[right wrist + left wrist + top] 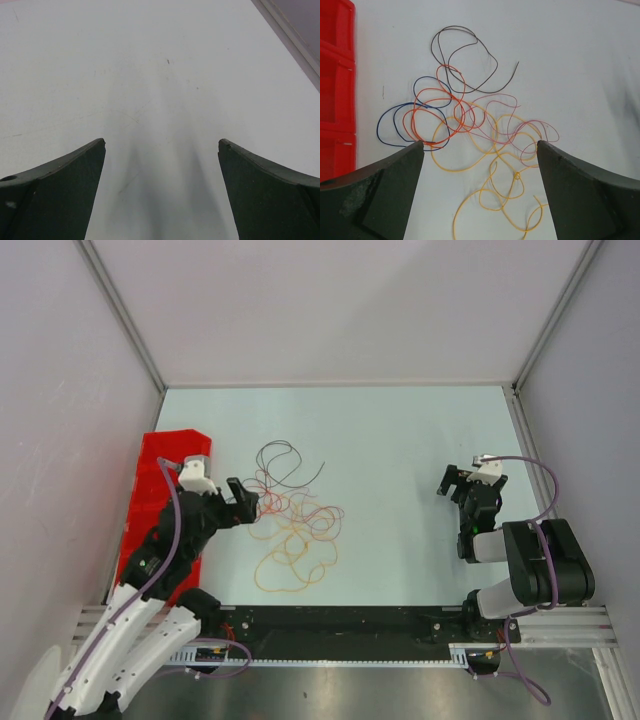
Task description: Untangle the cables
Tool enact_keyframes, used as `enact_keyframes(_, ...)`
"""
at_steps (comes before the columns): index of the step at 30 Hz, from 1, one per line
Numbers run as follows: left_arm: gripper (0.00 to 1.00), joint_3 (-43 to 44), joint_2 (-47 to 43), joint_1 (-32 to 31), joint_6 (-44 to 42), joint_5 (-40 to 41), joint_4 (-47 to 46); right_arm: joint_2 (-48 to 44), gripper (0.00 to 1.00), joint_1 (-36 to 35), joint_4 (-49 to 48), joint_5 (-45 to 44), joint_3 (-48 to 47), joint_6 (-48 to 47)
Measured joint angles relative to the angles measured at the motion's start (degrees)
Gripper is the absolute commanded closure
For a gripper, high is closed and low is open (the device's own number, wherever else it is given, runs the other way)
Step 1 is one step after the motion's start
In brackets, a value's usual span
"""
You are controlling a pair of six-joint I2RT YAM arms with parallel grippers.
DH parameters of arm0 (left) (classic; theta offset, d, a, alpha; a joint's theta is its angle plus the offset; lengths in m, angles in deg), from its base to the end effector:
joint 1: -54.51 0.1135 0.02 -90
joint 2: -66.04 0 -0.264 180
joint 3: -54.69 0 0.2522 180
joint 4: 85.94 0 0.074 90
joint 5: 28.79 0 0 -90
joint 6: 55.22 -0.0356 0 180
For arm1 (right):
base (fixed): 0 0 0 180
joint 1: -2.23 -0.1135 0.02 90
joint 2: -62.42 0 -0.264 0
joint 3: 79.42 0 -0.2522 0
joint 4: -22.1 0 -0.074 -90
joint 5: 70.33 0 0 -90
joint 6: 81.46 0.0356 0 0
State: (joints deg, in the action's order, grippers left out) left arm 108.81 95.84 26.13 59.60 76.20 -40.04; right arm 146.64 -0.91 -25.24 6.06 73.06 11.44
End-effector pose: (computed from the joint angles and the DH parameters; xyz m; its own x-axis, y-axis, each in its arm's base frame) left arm 0.1113 -0.0497 0.3087 -0.3976 -0.2461 -0.8839 0.0888 0.9485 -0.3040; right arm 0.2391 0.0047 0.1477 -0.1531 0.0408 -0.9874 0.1866 0.9824 0.0117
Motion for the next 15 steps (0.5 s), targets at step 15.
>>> enact_keyframes(15, 0.14, 0.4, 21.0, 0.0, 1.8, 0.3, -3.0, 0.0, 0.00, 0.0, 0.0, 0.0, 0.0, 0.0)
